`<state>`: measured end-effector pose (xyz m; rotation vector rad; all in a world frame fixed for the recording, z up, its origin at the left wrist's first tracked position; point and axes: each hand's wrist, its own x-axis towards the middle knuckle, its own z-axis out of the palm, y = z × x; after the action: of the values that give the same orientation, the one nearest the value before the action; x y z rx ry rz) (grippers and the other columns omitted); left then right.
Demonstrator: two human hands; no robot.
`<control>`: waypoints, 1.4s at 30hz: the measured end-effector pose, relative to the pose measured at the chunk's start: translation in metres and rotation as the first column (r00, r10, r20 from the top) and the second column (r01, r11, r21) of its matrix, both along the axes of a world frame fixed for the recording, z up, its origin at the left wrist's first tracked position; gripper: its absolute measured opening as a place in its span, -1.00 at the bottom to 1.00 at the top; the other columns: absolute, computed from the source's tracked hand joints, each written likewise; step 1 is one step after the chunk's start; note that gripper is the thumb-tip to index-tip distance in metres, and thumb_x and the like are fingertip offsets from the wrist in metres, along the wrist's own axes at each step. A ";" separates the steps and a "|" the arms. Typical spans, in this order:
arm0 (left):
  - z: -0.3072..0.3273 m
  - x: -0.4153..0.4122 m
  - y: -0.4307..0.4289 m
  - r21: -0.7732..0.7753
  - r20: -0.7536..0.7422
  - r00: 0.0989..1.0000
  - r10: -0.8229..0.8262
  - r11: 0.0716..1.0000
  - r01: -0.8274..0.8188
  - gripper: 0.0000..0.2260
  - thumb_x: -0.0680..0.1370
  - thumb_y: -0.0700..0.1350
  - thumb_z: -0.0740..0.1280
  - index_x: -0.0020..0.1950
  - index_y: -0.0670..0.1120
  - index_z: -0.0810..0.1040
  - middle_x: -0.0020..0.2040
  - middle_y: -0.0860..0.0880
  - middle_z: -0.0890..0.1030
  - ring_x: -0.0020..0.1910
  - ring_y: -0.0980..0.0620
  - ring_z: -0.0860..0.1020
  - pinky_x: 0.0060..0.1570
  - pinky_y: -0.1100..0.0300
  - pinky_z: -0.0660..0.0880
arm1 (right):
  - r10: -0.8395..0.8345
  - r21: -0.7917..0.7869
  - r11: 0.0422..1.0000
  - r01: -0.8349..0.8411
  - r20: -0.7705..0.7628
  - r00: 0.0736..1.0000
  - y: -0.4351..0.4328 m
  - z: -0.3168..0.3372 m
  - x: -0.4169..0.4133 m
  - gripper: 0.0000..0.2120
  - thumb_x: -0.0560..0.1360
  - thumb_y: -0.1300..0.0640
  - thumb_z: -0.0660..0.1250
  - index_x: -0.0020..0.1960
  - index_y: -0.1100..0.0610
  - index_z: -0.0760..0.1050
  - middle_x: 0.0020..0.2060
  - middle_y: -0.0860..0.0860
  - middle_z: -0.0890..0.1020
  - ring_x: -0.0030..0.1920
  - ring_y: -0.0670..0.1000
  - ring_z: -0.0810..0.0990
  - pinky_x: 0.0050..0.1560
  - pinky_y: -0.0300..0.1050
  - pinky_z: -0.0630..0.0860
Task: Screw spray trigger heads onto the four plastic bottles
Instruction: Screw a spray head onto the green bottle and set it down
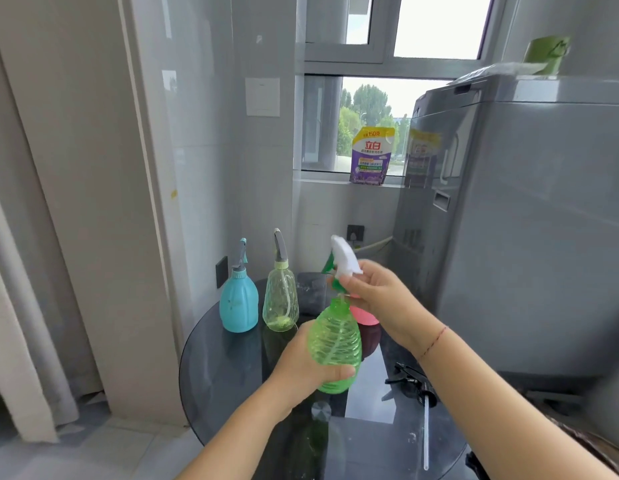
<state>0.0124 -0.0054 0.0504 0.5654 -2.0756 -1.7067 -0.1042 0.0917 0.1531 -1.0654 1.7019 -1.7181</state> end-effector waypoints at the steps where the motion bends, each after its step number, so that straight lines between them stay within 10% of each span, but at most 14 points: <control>1: 0.003 0.004 -0.002 0.091 -0.024 0.995 -0.096 0.991 0.098 -0.30 0.20 -0.05 0.64 0.29 0.05 0.44 0.14 0.06 0.66 0.11 0.14 0.62 0.09 0.24 0.52 | 0.056 0.034 0.998 -0.056 0.006 0.998 0.003 -0.007 -0.002 -0.69 0.57 0.21 0.28 0.25 0.37 0.43 0.17 0.36 0.60 0.00 0.11 0.53 0.19 0.17 0.49; 6: -0.001 0.027 -0.008 0.442 -0.272 0.816 -0.510 0.687 0.577 -0.39 0.40 -0.07 0.54 0.41 -0.12 0.45 0.27 -0.14 0.57 0.28 -0.13 0.53 0.31 -0.10 0.44 | 0.391 -0.080 0.920 -0.383 0.167 0.905 0.019 -0.021 -0.012 -0.65 0.57 0.18 0.26 0.31 0.29 0.42 0.07 0.17 0.65 0.09 0.10 0.64 0.09 -0.04 0.59; 11: -0.011 0.032 -0.007 0.513 -0.366 0.711 -0.601 0.507 0.693 -0.43 0.47 0.00 0.46 0.43 -0.13 0.44 0.33 -0.12 0.55 0.35 -0.12 0.48 0.43 -0.09 0.31 | 0.520 -0.096 0.853 -0.512 0.225 0.824 0.018 -0.024 -0.010 -0.71 0.56 0.23 0.19 0.25 0.24 0.50 0.06 0.16 0.63 0.12 0.10 0.61 0.12 -0.02 0.58; 17: -0.003 0.026 -0.004 0.399 -0.144 0.905 -0.401 0.813 0.424 -0.36 0.32 -0.09 0.60 0.36 -0.11 0.48 0.21 -0.11 0.63 0.21 -0.10 0.58 0.25 -0.08 0.50 | 0.276 0.052 0.958 -0.281 0.081 0.958 0.018 -0.030 -0.010 -0.62 0.48 0.13 0.36 0.18 0.38 0.51 -0.05 0.13 0.70 -0.13 -0.01 0.68 -0.26 -0.30 0.55; 20: -0.001 0.013 0.018 0.238 0.006 0.999 -0.052 0.970 0.049 -0.37 0.19 -0.07 0.64 0.20 0.04 0.49 0.06 0.02 0.70 0.04 0.07 0.66 0.00 0.15 0.57 | -0.056 0.046 0.997 0.055 0.023 0.998 0.009 -0.048 -0.002 -0.56 0.44 0.12 0.45 0.09 0.44 0.45 -0.07 0.26 0.71 -0.22 0.02 0.67 -0.27 -0.08 0.61; 23: 0.001 0.001 0.040 0.027 0.026 0.981 0.194 0.980 -0.195 -0.33 0.07 0.11 0.57 0.12 0.16 0.40 0.04 0.10 0.63 0.00 0.15 0.61 -0.04 0.20 0.54 | -0.240 0.012 0.971 0.240 0.068 0.968 0.004 -0.062 0.008 -0.45 0.37 -0.04 0.49 0.12 0.36 0.46 -0.11 0.16 0.74 -0.15 0.04 0.68 0.04 0.15 0.61; 30: 0.004 -0.002 0.041 -0.077 0.022 0.974 0.225 0.972 -0.223 -0.21 0.16 0.12 0.58 0.29 0.13 0.28 0.23 0.09 0.47 0.22 0.07 0.47 0.23 0.05 0.46 | 0.011 -0.119 0.993 0.013 0.201 0.980 0.009 -0.059 0.003 -0.55 0.45 -0.07 0.31 0.20 0.22 0.54 -0.04 0.04 0.73 -0.07 0.01 0.67 -0.01 -0.08 0.61; 33: 0.005 0.002 0.038 0.137 0.027 0.999 0.026 0.990 -0.030 -0.04 0.08 0.22 0.61 0.40 0.12 0.27 0.35 0.04 0.39 0.34 0.02 0.41 0.37 -0.01 0.38 | 0.049 -0.146 0.989 -0.024 0.170 0.984 0.012 -0.053 -0.004 -0.60 0.47 0.00 0.31 0.15 0.28 0.53 -0.11 0.06 0.70 -0.09 0.05 0.63 0.00 -0.02 0.58; 38: 0.002 0.017 0.015 0.384 -0.112 0.922 -0.371 0.839 0.385 -0.47 0.38 -0.12 0.54 0.31 -0.07 0.48 0.20 -0.09 0.65 0.19 -0.05 0.62 0.17 0.00 0.56 | 0.236 -0.117 0.969 -0.219 0.157 0.959 0.023 -0.049 -0.010 -0.73 0.56 0.07 0.27 0.12 0.24 0.55 -0.07 0.09 0.68 -0.01 0.04 0.65 0.08 0.04 0.59; 42: -0.007 -0.003 0.040 -0.026 0.034 0.967 0.253 0.967 -0.252 -0.28 0.18 0.04 0.63 0.23 0.02 0.36 0.15 0.04 0.54 0.14 0.06 0.54 0.10 0.12 0.52 | -0.142 -0.030 0.989 0.143 0.014 0.990 0.005 -0.059 0.011 -0.78 0.56 0.10 0.30 0.07 0.24 0.58 -0.14 -0.02 0.72 -0.12 -0.02 0.65 -0.10 -0.16 0.59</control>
<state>0.0096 0.0350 0.0433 0.8223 -1.9475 -1.5373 -0.0934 0.0966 0.0945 -0.9652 1.7875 -1.8403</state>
